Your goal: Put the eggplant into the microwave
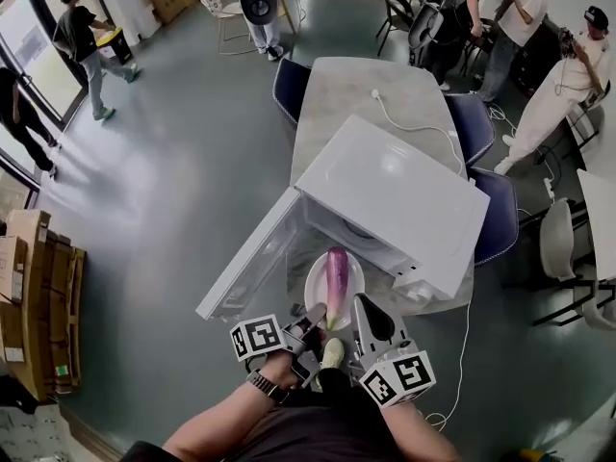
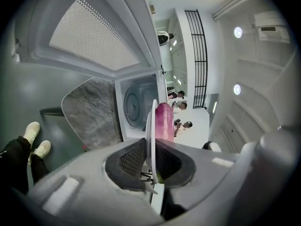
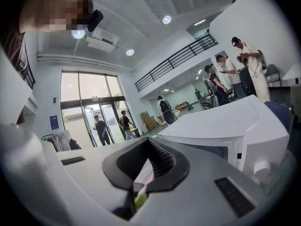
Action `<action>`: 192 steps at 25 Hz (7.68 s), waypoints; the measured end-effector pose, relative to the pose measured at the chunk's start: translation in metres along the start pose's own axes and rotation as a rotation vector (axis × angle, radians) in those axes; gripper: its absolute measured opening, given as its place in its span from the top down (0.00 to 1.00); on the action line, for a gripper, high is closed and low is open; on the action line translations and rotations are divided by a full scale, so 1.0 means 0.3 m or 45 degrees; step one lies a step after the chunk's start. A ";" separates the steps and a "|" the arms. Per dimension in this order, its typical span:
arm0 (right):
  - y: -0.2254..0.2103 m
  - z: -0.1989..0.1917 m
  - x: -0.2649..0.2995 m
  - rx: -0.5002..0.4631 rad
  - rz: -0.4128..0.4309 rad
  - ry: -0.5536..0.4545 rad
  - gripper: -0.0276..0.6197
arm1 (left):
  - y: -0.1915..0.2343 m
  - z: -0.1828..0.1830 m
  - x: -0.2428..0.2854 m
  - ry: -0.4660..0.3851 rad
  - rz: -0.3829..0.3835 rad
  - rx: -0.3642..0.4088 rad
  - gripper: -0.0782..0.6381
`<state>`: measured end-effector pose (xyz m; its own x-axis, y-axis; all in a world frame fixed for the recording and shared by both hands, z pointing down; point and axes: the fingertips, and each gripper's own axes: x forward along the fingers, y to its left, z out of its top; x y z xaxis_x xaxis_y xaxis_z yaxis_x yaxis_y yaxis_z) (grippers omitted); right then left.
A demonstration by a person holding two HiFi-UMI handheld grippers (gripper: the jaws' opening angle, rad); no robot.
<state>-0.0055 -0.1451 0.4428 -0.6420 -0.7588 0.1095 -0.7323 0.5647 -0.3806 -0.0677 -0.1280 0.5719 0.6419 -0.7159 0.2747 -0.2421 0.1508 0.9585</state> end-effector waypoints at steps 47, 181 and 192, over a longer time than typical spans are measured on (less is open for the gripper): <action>-0.335 -0.282 0.202 0.051 -0.216 -0.014 0.95 | 0.337 0.305 0.610 0.067 -0.056 0.194 0.70; -0.148 0.322 0.072 -0.162 -0.115 -0.093 0.95 | -0.744 0.066 0.173 -0.217 -0.201 1.490 0.88; -0.146 0.303 0.065 -0.146 -0.092 -0.082 0.95 | -0.714 0.063 0.160 -0.228 -0.158 1.456 0.88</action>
<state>0.0348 -0.2140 0.3781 -0.5738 -0.8158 0.0722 -0.7994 0.5387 -0.2660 0.0012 -0.2075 0.3784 0.6174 -0.7824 0.0818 -0.7588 -0.5647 0.3246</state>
